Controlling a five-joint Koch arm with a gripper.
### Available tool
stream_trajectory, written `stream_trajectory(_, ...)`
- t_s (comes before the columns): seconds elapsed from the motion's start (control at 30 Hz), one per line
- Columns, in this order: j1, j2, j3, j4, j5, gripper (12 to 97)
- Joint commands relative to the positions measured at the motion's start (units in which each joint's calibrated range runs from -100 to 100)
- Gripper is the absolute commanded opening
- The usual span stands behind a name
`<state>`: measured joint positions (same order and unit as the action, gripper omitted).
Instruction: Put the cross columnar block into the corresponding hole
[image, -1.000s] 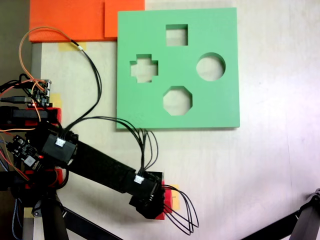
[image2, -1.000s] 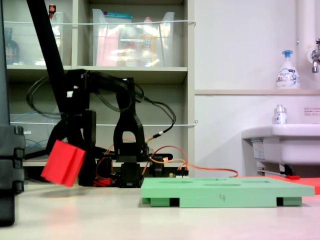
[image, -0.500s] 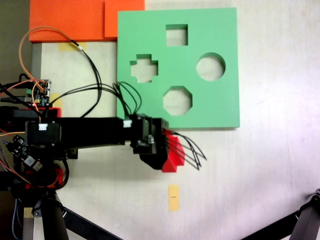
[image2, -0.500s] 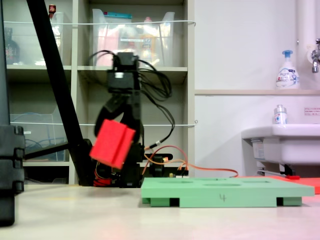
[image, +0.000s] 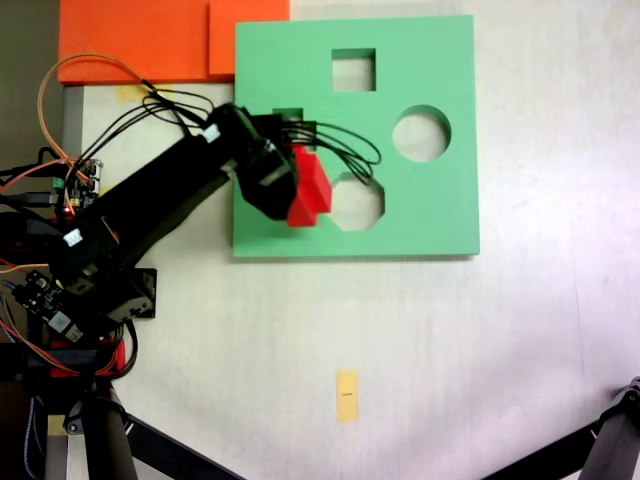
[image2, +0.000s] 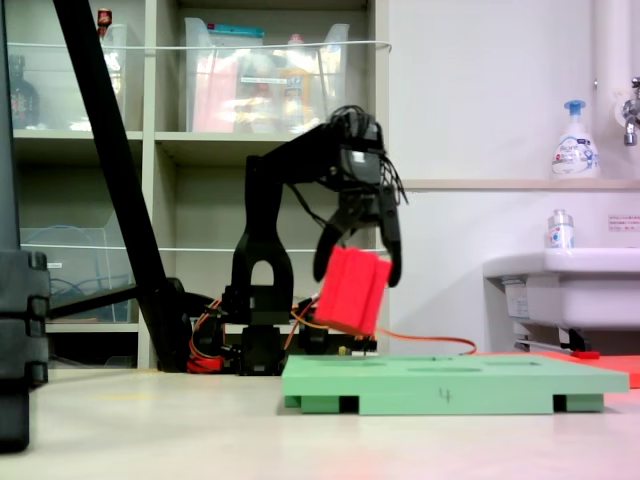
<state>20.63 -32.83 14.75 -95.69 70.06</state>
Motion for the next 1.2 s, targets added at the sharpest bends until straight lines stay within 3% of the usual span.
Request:
stream_trajectory(0.0, 2.0, 0.3, 1.8, -4.3, 2.8, 38.4)
stream_trajectory(0.7, 7.9, 26.1, 18.5, 2.2, 8.2, 38.4)
stream_trajectory(1.17, 9.0, 28.5, 20.3, 3.0, 10.0, 38.4)
